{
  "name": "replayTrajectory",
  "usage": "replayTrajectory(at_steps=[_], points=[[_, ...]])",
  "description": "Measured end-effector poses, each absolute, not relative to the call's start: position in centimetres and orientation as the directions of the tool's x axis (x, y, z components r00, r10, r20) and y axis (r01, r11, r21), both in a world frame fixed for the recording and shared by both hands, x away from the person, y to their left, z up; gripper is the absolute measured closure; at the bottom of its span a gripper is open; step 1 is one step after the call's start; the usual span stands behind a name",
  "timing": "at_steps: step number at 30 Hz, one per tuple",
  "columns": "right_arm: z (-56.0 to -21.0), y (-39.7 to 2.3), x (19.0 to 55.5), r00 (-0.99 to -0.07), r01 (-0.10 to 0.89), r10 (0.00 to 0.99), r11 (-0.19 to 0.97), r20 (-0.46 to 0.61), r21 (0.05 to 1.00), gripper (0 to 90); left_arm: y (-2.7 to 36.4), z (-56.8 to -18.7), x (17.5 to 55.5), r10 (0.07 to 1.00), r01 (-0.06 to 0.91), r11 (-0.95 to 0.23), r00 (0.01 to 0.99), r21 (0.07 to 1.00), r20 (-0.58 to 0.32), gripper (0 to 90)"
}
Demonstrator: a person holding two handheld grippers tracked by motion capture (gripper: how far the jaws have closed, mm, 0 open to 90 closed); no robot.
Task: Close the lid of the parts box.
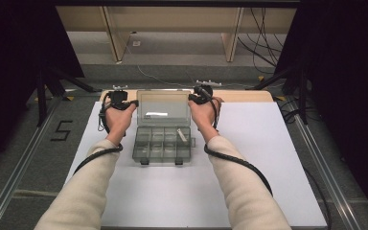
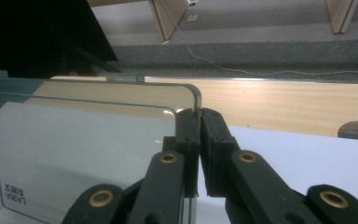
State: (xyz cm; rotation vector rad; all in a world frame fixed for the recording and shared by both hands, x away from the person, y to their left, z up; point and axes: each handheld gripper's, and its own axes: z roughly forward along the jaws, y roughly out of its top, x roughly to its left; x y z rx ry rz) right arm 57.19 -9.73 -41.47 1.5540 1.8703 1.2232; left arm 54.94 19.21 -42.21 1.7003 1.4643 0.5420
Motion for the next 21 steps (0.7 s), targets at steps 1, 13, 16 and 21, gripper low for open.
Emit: replayTrajectory(at_steps=[1,13,16,21], points=[[-41.5,-9.7,57.2,-0.289,0.562,0.936,-0.005,0.202,0.827,87.3,19.3,-42.2,55.0,0.953,0.608,-0.004,0.244,0.794,-0.181,88.7],[-41.1,-9.4,56.3,-0.288,0.540,0.940,0.002,0.183,0.842,87.7,19.3,-41.4,55.3,0.945,0.569,0.022,0.256,0.822,-0.203,81.2],[-41.0,-9.5,56.0,-0.297,0.540,0.938,0.010,0.180,0.841,87.7,19.3,-41.0,55.7,0.943,0.551,0.048,0.250,0.833,-0.220,80.0],[-40.9,-9.5,55.8,-0.311,0.529,0.935,0.023,0.169,0.848,87.5,19.2,-40.6,55.9,0.946,0.553,0.036,0.249,0.833,-0.206,81.5]])
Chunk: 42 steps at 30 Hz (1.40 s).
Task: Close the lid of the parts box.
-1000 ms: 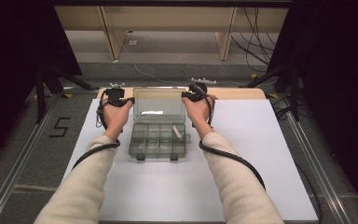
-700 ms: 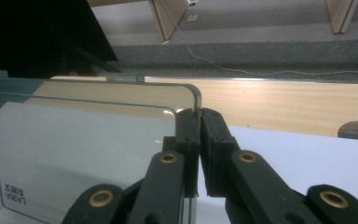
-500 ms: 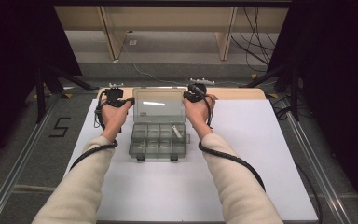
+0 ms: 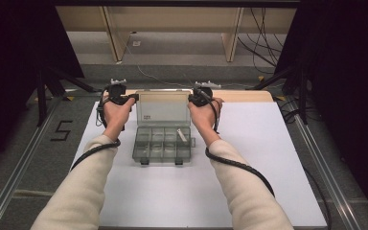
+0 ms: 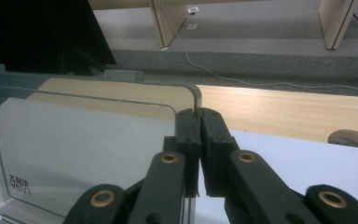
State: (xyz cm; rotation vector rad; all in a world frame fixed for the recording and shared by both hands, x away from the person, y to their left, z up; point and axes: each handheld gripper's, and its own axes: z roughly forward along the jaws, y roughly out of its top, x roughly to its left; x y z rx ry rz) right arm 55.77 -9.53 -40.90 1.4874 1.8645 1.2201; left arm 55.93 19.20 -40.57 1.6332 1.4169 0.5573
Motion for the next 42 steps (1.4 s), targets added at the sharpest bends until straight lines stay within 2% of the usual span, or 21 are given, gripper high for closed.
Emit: replayTrajectory(at_steps=[6,42], points=[[-40.9,-9.6,55.4,-0.320,0.519,0.933,0.024,0.167,0.855,87.3,19.1,-40.4,55.5,0.952,0.543,0.012,0.252,0.840,-0.176,86.6],[-40.3,-10.2,52.4,-0.373,0.460,0.917,0.051,0.141,0.886,87.7,19.4,-39.7,51.9,0.945,0.475,-0.022,0.297,0.880,-0.137,87.3]])
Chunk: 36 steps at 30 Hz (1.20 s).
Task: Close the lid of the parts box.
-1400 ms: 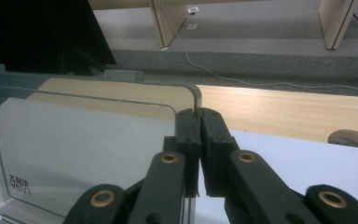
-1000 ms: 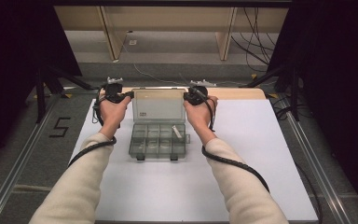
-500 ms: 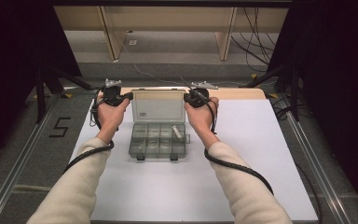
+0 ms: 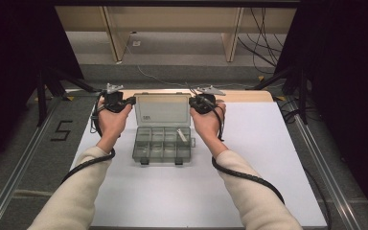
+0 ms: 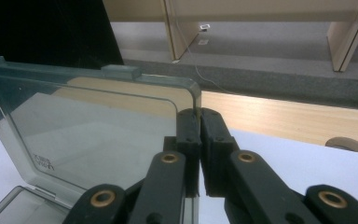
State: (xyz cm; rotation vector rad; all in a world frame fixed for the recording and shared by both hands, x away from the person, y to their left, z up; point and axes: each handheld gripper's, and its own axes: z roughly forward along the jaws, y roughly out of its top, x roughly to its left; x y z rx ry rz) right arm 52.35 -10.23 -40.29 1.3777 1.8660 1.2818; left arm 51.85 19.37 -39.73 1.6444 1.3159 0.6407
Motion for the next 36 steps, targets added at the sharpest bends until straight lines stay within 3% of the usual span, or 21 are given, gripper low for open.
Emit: replayTrajectory(at_steps=[36], points=[[-40.4,-10.5,50.1,-0.402,0.415,0.908,0.062,0.121,0.908,88.1,19.5,-39.8,49.6,0.941,0.430,-0.059,0.325,0.901,-0.093,87.3]])
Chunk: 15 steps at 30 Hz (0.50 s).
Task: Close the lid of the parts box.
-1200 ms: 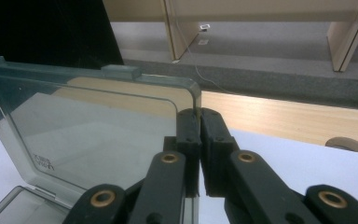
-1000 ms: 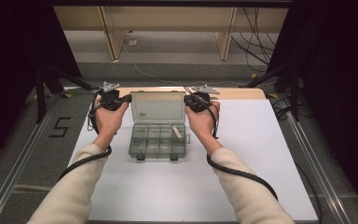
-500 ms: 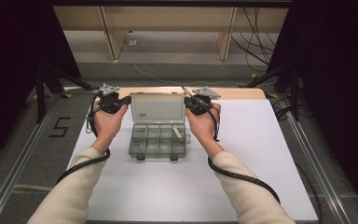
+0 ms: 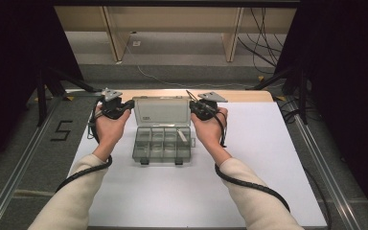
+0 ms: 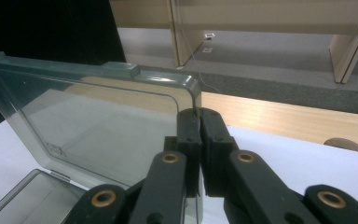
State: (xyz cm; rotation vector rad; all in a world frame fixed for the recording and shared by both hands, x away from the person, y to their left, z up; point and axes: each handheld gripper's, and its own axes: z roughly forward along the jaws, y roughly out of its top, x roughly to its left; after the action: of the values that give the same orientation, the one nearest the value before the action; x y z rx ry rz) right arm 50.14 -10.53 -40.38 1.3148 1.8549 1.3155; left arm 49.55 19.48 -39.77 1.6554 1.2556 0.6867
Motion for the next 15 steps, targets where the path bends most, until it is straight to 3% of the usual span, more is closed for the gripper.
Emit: replayTrajectory(at_steps=[15], points=[[-40.38,-10.62,49.47,-0.411,0.409,0.904,0.069,0.116,0.910,88.1,19.47,-39.86,48.94,0.940,0.413,-0.069,0.331,0.908,-0.079,87.3]])
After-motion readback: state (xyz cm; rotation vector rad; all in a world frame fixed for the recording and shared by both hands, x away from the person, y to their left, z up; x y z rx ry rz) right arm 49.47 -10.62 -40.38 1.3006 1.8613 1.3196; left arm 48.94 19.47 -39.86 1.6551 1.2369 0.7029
